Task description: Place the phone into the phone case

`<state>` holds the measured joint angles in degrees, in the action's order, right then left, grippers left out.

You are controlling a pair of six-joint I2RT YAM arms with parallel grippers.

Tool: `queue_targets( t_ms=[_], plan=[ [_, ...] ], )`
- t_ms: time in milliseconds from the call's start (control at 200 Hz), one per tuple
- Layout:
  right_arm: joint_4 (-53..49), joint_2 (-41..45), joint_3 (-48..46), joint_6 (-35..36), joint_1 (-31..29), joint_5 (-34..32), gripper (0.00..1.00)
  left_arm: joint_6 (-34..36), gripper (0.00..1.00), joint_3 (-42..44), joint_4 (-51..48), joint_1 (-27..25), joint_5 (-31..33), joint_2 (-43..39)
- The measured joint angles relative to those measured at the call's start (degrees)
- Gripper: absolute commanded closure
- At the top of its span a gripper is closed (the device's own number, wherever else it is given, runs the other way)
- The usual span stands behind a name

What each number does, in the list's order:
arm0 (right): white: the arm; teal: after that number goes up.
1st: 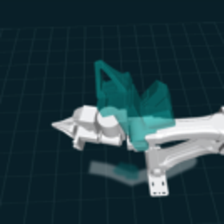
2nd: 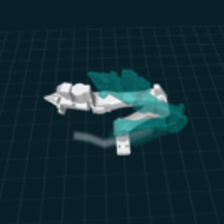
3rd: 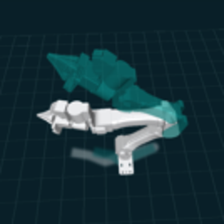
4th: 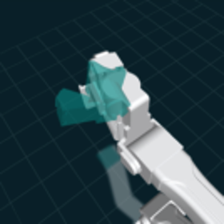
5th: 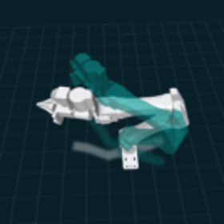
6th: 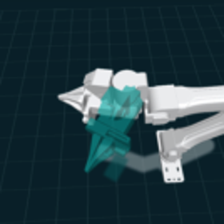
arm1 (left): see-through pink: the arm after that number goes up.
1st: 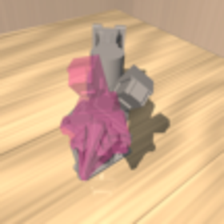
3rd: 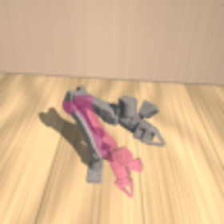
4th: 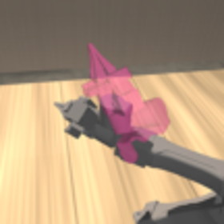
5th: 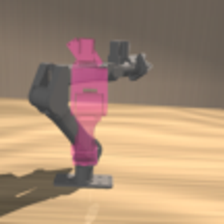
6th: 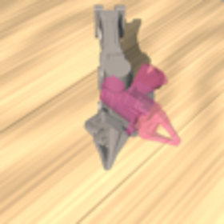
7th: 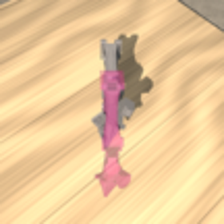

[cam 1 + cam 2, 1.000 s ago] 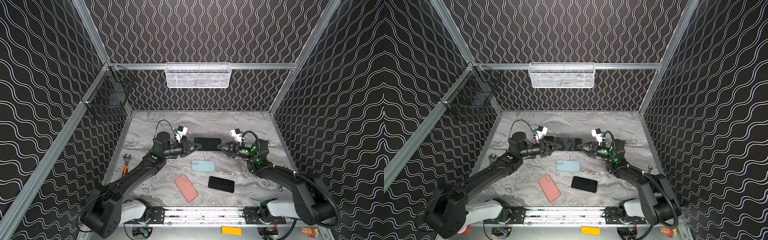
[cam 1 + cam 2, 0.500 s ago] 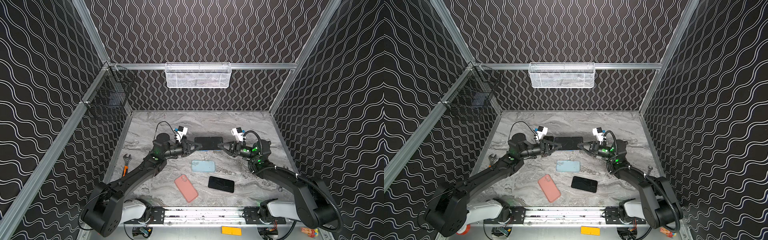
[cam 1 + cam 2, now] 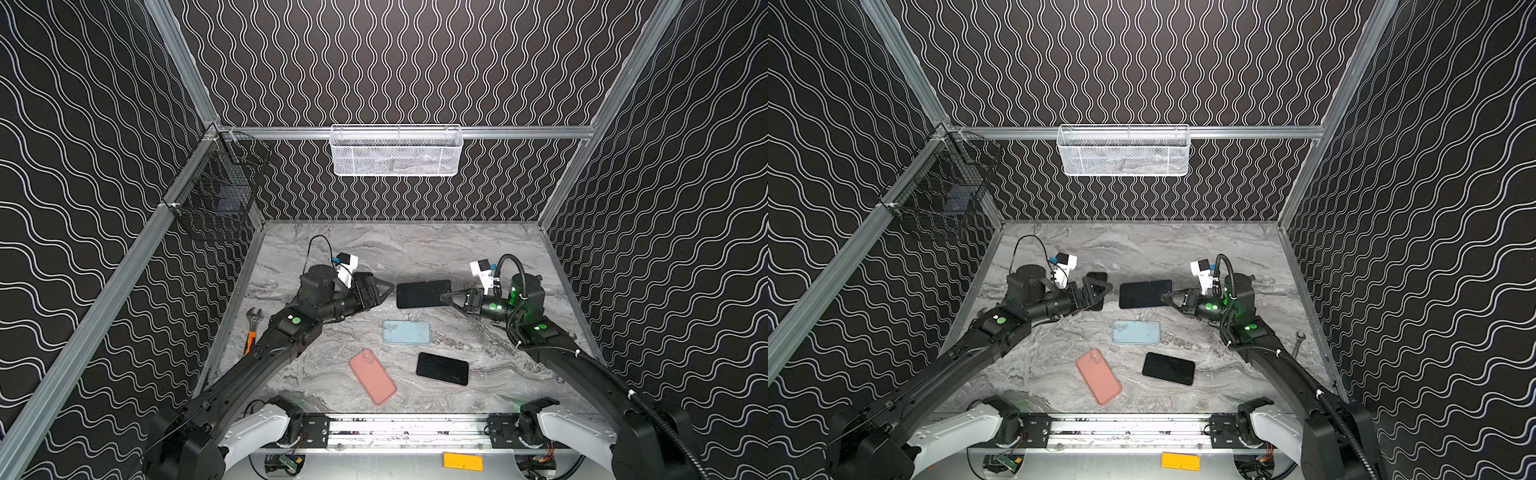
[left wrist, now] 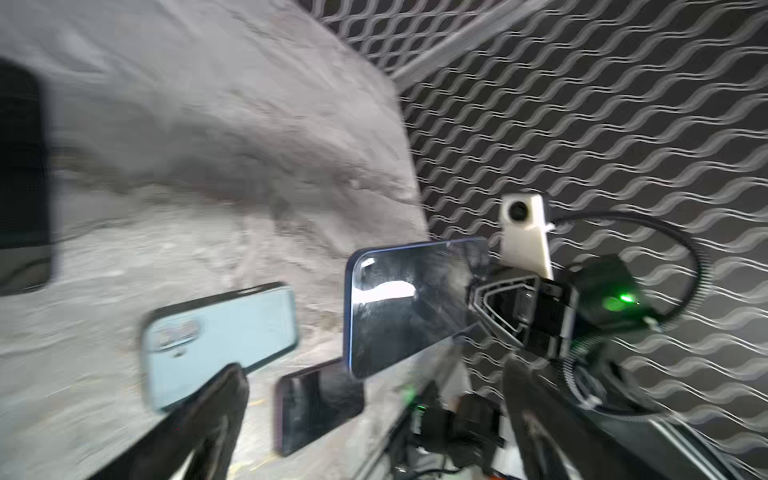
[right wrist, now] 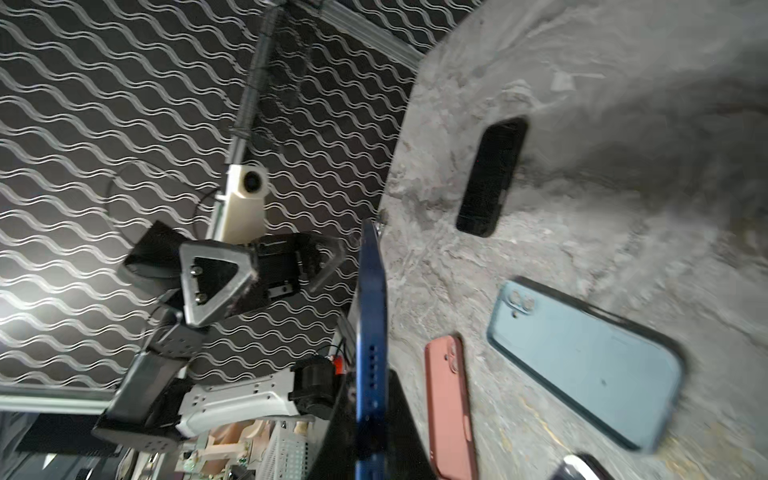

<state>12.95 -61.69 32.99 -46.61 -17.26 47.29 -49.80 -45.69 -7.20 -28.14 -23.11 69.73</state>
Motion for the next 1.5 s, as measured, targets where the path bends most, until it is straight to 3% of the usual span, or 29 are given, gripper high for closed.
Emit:
queue_targets(
  t_ms=[150, 335, 756, 1497],
  plan=[
    [-6.43, -0.79, -2.25, 2.89, -1.86, -4.96, 1.00, 1.84, 0.02, 0.33, -7.02, -0.22, 6.45, 3.34],
    [-7.72, -6.29, -3.02, 3.98, -7.02, -10.58, 1.00, 1.60, 0.02, 4.96, -6.91, -0.59, 7.28, 7.58],
    [-0.31, -15.45, -3.43, 2.67, -11.13, -15.04, 1.00, -4.74, 0.02, 11.26, 6.88, -0.68, 4.13, 16.55],
    [3.39, -20.68, -2.97, 2.75, -11.67, -15.89, 1.00, -11.32, 0.02, 10.73, 29.64, -3.69, 1.03, 32.13]
  ],
)
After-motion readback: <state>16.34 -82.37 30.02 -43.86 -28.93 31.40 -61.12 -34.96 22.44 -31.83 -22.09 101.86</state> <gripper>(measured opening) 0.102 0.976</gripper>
